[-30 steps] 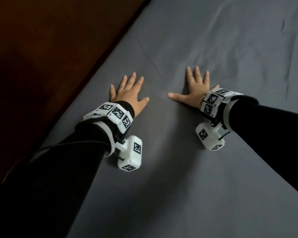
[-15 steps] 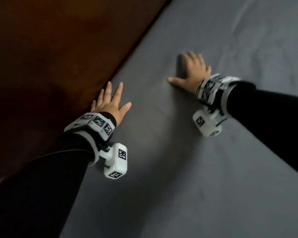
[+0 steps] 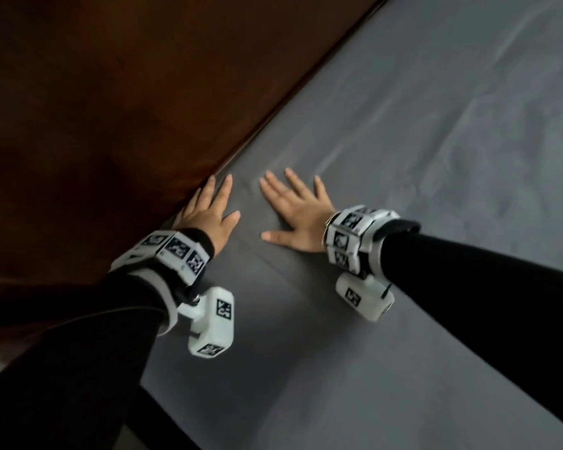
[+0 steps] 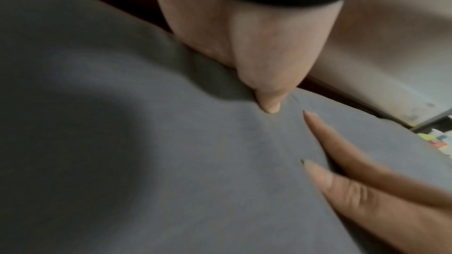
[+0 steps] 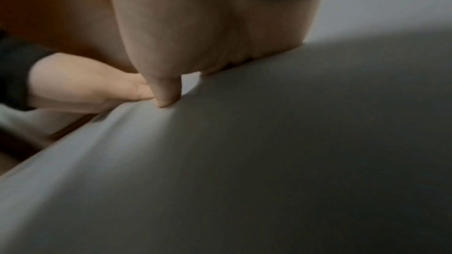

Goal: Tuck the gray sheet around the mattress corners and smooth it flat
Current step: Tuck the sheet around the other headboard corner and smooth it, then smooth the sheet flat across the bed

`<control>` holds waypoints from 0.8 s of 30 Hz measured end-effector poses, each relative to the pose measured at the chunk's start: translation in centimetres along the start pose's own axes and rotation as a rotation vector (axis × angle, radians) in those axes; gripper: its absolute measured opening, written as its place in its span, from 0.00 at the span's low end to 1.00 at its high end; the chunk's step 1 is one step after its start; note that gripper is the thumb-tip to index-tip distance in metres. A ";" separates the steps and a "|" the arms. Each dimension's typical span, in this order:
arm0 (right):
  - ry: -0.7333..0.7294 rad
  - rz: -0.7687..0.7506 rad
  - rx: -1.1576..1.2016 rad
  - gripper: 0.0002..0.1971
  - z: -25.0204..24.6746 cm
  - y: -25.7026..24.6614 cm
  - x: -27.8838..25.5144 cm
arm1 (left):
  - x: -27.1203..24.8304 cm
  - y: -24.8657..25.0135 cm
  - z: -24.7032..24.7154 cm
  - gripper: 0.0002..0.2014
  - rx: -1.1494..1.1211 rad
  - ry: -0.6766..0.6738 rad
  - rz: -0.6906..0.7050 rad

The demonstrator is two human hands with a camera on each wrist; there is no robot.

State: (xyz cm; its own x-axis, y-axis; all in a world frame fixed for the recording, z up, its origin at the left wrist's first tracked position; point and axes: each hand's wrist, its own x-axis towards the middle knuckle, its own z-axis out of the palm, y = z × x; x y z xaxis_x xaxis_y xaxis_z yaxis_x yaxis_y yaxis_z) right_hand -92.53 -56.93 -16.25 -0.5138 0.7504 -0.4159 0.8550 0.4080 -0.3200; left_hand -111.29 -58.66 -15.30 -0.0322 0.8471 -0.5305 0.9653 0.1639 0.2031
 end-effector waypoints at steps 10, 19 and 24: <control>-0.171 -0.359 -0.022 0.40 10.0 -16.9 -7.7 | -13.0 -12.1 4.9 0.33 -0.096 -0.016 -0.209; 0.149 -0.215 0.180 0.29 9.7 -17.3 -14.4 | -16.4 -11.3 3.7 0.30 -0.055 0.137 -0.246; 0.276 0.405 0.185 0.35 12.2 -8.5 -20.4 | -19.1 -4.8 7.0 0.32 0.015 0.177 0.188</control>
State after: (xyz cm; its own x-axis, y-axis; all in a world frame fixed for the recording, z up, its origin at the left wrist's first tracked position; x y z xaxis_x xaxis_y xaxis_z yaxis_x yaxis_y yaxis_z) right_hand -90.22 -82.04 -15.40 -0.0852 0.9484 -0.3053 0.9419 -0.0233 -0.3351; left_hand -113.55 -79.12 -11.89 0.1045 0.9375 -0.3318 0.9623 -0.0111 0.2719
